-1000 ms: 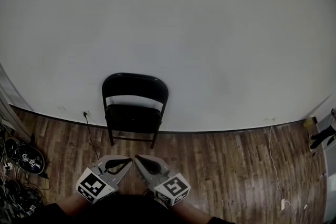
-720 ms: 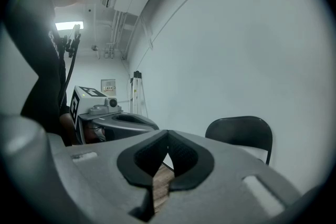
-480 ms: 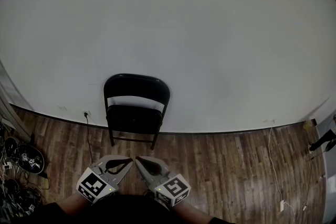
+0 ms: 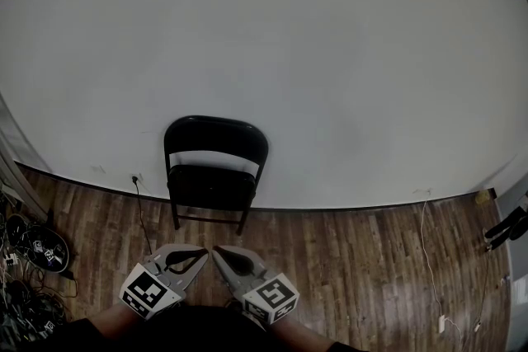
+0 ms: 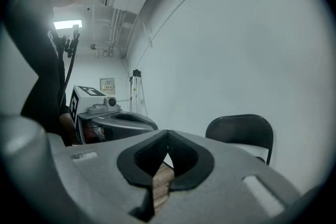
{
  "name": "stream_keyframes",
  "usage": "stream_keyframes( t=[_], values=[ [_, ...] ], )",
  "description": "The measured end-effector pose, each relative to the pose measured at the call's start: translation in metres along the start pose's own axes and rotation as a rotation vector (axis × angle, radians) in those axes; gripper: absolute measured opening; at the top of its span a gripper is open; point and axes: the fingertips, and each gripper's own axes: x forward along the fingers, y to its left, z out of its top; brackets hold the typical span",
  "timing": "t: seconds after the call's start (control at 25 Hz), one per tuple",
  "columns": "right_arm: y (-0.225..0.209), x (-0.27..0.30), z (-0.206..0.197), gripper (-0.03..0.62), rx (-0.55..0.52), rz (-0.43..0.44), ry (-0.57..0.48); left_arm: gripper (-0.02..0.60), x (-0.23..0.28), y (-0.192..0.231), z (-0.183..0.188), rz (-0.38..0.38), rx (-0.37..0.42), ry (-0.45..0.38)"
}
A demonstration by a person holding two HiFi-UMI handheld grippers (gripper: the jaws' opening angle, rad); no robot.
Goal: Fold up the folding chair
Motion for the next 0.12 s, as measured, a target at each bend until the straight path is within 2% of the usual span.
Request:
stream_keyframes(
  t=[0.12],
  values=[
    [-0.0012,0.0009,-0.0017,0.002,0.003,0.002,0.003,0.002,0.0009,0.0004,0.0002,0.0,-0.001,0.0]
  ],
)
